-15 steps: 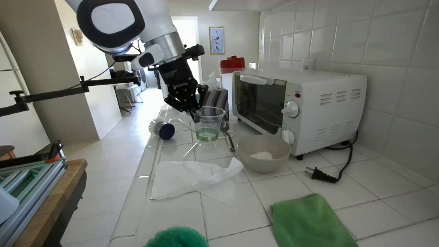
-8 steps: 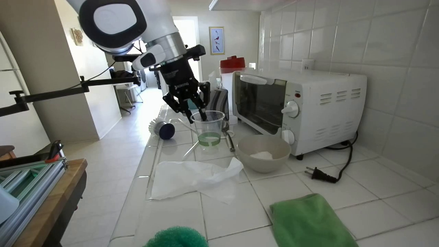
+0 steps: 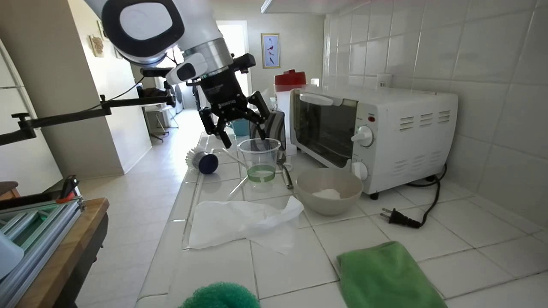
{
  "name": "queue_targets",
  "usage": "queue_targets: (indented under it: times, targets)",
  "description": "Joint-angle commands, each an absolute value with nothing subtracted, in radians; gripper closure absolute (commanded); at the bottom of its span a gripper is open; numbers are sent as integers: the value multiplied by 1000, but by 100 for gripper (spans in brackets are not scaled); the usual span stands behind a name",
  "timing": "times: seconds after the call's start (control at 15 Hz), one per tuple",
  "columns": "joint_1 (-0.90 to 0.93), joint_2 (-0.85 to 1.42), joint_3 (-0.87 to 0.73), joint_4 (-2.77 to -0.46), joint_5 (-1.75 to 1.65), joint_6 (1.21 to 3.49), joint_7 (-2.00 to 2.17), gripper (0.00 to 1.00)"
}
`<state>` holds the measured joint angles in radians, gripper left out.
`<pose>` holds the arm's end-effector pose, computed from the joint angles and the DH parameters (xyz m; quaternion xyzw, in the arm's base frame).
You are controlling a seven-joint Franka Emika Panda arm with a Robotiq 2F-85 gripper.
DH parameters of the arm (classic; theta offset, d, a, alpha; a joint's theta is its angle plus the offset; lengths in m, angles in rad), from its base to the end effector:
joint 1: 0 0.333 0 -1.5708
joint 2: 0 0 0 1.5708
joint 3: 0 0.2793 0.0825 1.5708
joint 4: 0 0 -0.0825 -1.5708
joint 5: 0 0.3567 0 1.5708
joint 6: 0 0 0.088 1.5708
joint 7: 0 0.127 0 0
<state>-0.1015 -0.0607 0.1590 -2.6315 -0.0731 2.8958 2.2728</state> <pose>0.4504 0.0292 0.2685 -0.4712 0.8670 -0.0813 0.1405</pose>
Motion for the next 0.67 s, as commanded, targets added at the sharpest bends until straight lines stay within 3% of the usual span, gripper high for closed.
queue_targets:
  times: [0.0, 0.27, 0.33, 0.6]
  targets:
    - [-52, -136, 149, -2636, -76, 2779, 2272, 0]
    - [38, -265, 153, -2623, 80, 2569, 2206, 0]
    - [15, -208, 166, -2625, 27, 2654, 2251, 0]
    - [27, -271, 166, -2623, 52, 2570, 2239, 0]
